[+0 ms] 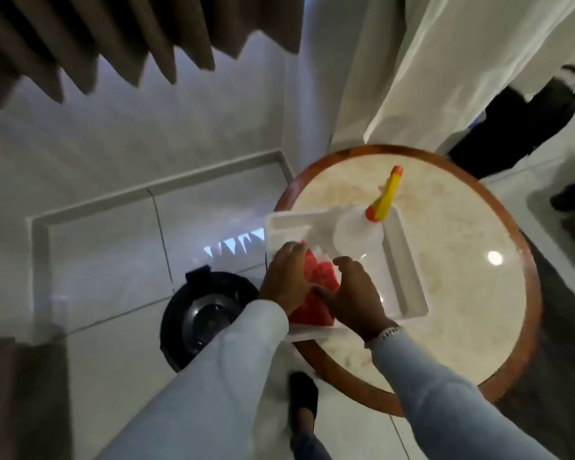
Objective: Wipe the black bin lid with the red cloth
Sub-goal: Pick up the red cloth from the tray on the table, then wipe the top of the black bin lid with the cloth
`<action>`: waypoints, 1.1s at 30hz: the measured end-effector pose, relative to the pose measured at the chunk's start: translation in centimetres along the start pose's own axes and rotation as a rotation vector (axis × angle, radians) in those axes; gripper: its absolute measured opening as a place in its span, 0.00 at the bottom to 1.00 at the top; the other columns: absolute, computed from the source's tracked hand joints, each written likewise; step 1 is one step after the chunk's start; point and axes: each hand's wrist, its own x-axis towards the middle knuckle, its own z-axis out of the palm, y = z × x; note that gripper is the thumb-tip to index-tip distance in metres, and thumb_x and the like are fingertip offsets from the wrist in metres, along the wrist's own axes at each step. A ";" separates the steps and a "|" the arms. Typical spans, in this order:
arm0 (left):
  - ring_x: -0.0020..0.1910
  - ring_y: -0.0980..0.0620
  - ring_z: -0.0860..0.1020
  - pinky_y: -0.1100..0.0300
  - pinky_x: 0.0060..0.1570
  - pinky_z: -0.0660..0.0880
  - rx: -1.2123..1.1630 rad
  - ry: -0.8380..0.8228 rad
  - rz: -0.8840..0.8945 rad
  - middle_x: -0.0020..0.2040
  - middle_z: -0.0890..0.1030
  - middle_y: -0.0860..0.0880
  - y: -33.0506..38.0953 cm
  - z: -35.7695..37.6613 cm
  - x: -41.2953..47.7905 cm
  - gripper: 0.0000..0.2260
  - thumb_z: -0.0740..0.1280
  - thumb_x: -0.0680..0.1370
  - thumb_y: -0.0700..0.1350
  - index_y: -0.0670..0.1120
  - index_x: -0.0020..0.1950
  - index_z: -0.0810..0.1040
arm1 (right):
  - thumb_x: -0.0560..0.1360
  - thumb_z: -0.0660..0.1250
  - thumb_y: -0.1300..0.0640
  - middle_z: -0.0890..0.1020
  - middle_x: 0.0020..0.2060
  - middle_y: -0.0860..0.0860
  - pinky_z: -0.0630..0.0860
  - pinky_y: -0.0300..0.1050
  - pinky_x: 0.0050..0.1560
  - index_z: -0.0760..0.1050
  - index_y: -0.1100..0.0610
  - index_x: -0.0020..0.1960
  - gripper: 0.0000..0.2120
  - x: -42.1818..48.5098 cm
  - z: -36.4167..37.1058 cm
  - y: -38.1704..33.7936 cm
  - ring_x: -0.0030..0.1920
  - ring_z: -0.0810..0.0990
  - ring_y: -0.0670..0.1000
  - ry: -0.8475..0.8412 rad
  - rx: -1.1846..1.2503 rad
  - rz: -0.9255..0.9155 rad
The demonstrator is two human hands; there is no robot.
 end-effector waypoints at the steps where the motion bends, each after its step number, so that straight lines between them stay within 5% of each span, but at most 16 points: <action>1: 0.70 0.43 0.66 0.48 0.69 0.65 0.118 -0.056 0.008 0.70 0.68 0.42 -0.3 0.8 0.9 0.25 0.68 0.74 0.39 0.44 0.70 0.64 | 0.68 0.71 0.41 0.76 0.60 0.56 0.75 0.52 0.57 0.66 0.56 0.65 0.32 0.4 0.8 0.5 0.58 0.76 0.58 -0.004 0.000 0.018; 4: 0.64 0.40 0.71 0.46 0.64 0.69 0.449 -0.102 0.111 0.66 0.72 0.41 -1.3 2.0 2.9 0.27 0.70 0.72 0.41 0.45 0.69 0.64 | 0.67 0.74 0.46 0.77 0.59 0.56 0.76 0.52 0.56 0.66 0.54 0.64 0.32 1.4 2.8 1.8 0.56 0.77 0.58 -0.019 -0.020 0.025; 7: 0.60 0.40 0.73 0.45 0.59 0.68 0.523 -0.151 0.134 0.60 0.76 0.41 -1.4 2.6 3.9 0.23 0.70 0.70 0.42 0.45 0.64 0.69 | 0.66 0.75 0.52 0.80 0.56 0.56 0.77 0.54 0.55 0.69 0.55 0.63 0.29 2.1 3.8 2.9 0.54 0.79 0.58 -0.007 0.020 0.001; 12: 0.54 0.42 0.76 0.53 0.52 0.72 0.126 -0.077 0.119 0.54 0.78 0.42 -1.8 1.4 3.5 0.15 0.67 0.70 0.35 0.43 0.55 0.76 | 0.66 0.75 0.54 0.85 0.44 0.52 0.81 0.56 0.50 0.78 0.53 0.58 0.20 1.5 2.4 2.7 0.43 0.83 0.53 0.059 0.091 -0.087; 15: 0.56 0.44 0.76 0.51 0.59 0.74 -0.101 0.020 0.175 0.55 0.79 0.42 -1.9 -1.2 2.4 0.16 0.67 0.71 0.35 0.42 0.57 0.77 | 0.67 0.73 0.49 0.84 0.43 0.48 0.82 0.54 0.45 0.78 0.48 0.57 0.18 0.4 -0.1 0.5 0.40 0.83 0.49 0.083 0.111 -0.144; 20: 0.56 0.54 0.77 0.71 0.54 0.70 -0.286 0.064 0.194 0.57 0.82 0.47 -5.4 -7.1 -0.5 0.12 0.67 0.76 0.38 0.46 0.59 0.79 | 0.66 0.69 0.43 0.81 0.48 0.44 0.78 0.40 0.42 0.75 0.45 0.59 0.22 -2.6 -0.2 -6.5 0.46 0.80 0.42 0.040 0.220 -0.214; 24: 0.50 0.60 0.77 0.72 0.50 0.72 -0.358 0.030 0.131 0.53 0.83 0.51 -13.2 -8.5 -2.9 0.12 0.68 0.75 0.37 0.48 0.57 0.80 | 0.67 0.71 0.47 0.81 0.47 0.46 0.81 0.45 0.44 0.75 0.45 0.59 0.21 -4.2 7.2 -9.2 0.45 0.81 0.45 0.072 0.252 -0.265; 27: 0.45 0.65 0.75 0.75 0.45 0.71 -0.349 0.049 0.067 0.50 0.82 0.54 -19.0 -6.4 -3.5 0.13 0.68 0.75 0.37 0.49 0.57 0.80 | 0.68 0.72 0.49 0.79 0.48 0.45 0.79 0.37 0.45 0.75 0.48 0.61 0.22 -3.6 14.4 -8.3 0.45 0.79 0.45 0.123 0.211 -0.275; 29: 0.42 0.66 0.74 0.75 0.41 0.71 -0.353 0.082 0.024 0.50 0.81 0.54 -23.2 -4.2 -2.9 0.14 0.68 0.75 0.37 0.49 0.58 0.80 | 0.69 0.72 0.49 0.79 0.51 0.46 0.80 0.44 0.49 0.74 0.49 0.63 0.23 -2.3 19.7 -7.2 0.49 0.79 0.46 0.131 0.239 -0.253; 33: 0.52 0.56 0.76 0.71 0.51 0.72 -0.362 0.112 0.007 0.59 0.80 0.48 -30.5 0.6 -1.3 0.17 0.68 0.74 0.36 0.48 0.62 0.77 | 0.70 0.73 0.53 0.80 0.52 0.48 0.78 0.42 0.49 0.74 0.51 0.62 0.21 1.0 28.4 -4.0 0.50 0.79 0.49 0.158 0.227 -0.258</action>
